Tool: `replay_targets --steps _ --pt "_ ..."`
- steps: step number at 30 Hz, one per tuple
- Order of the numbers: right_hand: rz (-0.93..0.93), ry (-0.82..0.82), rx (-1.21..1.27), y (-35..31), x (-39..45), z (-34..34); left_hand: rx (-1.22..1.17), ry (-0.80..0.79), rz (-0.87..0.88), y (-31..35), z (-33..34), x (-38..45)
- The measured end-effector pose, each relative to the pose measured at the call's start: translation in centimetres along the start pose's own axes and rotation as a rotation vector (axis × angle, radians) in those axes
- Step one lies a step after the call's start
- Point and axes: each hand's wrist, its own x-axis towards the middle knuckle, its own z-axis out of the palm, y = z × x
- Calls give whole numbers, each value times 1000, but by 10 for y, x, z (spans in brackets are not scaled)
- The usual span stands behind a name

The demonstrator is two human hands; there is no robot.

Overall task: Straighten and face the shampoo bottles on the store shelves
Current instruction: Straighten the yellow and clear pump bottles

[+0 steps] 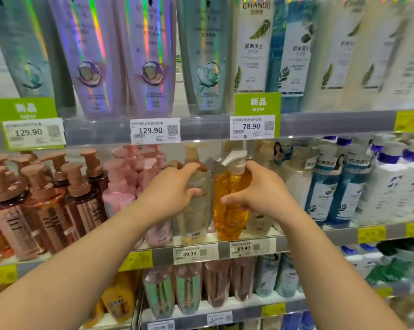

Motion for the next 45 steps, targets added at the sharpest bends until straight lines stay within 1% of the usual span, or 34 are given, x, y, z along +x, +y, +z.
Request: replay_targets --steps 4,8,11,15,20,22,24,27,29,31,33,35,37,39,41,45 --pt "-14 48 69 1 -13 -4 -99 -17 15 0 5 5" --pt "-11 111 175 -1 -20 -24 -149 -45 27 8 8 15" --pt "-21 111 213 -6 -25 -42 -160 -70 57 17 11 24" --pt "-27 88 211 -8 -30 -54 -176 -93 125 31 19 32" --pt "-31 34 211 -7 -29 -56 -215 -118 130 37 27 43" --pt "-33 18 219 -8 -28 -52 -237 -123 158 36 27 43" --pt "-36 -4 225 -10 -25 -48 -284 -130 181 35 23 41" --pt "-52 -41 231 -15 -19 -39 -422 -177 190 32 9 35" --pt "-56 -58 242 -19 -14 -31 -440 -164 177 26 -2 30" --pt "-56 -79 255 -24 -9 -21 -452 -128 89 16 -17 23" --pt "-66 -112 264 -29 -4 -10 -380 -51 15 7 -34 14" --pt "-80 -133 274 -35 1 2 -173 32 7 -2 -49 4" --pt "-93 -131 274 -41 6 16 -79 90 6 -9 -57 -4" --pt "-112 -114 253 -45 11 29 -39 130 11 -16 -57 -10" --pt "-124 -93 195 -48 16 41 -21 131 3 -22 -55 -15" --pt "-73 -84 100 -49 21 59 -30 130 18 -30 -49 -25"
